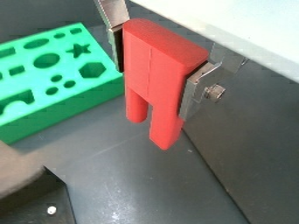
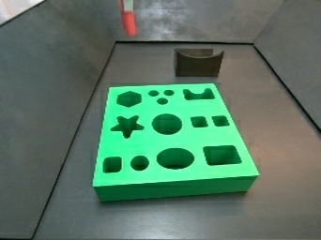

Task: Pick up the square-circle object. Move up. Move to above the board. Insert the square-circle object.
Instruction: Move to above the board.

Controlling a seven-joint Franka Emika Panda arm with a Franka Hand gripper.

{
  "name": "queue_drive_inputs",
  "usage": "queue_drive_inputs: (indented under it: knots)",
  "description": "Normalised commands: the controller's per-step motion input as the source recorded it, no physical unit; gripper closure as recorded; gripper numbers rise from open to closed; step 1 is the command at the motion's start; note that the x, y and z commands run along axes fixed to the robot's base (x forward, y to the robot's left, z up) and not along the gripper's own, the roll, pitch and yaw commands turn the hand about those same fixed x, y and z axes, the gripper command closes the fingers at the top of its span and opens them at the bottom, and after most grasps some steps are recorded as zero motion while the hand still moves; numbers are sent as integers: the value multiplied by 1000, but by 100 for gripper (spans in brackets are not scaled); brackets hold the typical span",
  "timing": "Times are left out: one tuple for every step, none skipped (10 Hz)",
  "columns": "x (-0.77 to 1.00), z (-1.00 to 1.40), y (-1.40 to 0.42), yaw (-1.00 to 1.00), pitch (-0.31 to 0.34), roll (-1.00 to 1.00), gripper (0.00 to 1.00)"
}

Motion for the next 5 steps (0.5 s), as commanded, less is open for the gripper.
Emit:
queue_drive_inputs:
  knots:
    - [-2,288,38,-30,61,-72,100]
    - [312,503,-1000,1000,56,37,100]
    - [312,488,-1000,1000,64,47,100]
    - [313,499,-1000,1000,73,56,100]
    - [317,503,-1000,1000,75,49,100]
